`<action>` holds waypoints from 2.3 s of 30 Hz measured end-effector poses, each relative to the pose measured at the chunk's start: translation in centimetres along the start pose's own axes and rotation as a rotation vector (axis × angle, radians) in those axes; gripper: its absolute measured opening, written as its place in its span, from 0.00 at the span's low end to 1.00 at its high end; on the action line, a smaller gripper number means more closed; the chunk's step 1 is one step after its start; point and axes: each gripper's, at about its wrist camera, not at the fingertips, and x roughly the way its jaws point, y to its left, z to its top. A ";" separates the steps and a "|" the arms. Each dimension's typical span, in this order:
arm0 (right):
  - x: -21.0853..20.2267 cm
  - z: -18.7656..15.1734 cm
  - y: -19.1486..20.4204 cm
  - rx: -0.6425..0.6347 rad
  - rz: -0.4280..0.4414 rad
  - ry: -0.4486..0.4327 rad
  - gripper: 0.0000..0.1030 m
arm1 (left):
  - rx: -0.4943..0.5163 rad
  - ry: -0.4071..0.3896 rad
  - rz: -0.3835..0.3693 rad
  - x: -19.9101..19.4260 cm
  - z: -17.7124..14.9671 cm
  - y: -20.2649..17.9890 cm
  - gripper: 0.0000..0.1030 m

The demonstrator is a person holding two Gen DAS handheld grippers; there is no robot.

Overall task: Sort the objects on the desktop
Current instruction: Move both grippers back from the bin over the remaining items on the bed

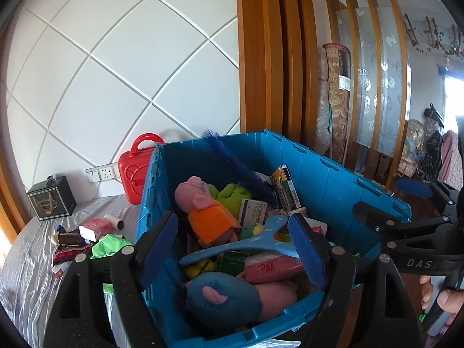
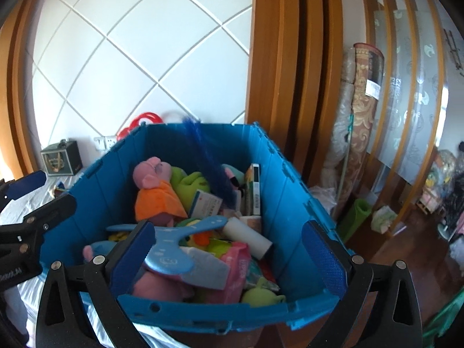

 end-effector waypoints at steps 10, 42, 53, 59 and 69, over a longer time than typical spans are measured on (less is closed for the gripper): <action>-1.9 -0.1 3.7 0.001 0.065 -0.030 1.00 | -0.048 -0.038 0.054 -3.5 -1.2 3.9 0.78; -1.3 0.1 39.5 -0.025 0.254 -0.029 1.00 | -0.282 0.170 0.293 -12.6 -15.1 43.2 0.78; 8.8 -0.7 43.3 -0.076 0.328 0.131 1.00 | -0.378 0.267 0.412 -9.9 -17.8 49.2 0.78; 16.4 -1.1 43.2 -0.101 0.357 0.229 1.00 | -0.401 0.331 0.439 -4.5 -17.6 50.7 0.78; 27.0 -4.3 42.7 -0.075 0.354 0.439 1.00 | -0.422 0.486 0.413 5.3 -21.2 54.5 0.78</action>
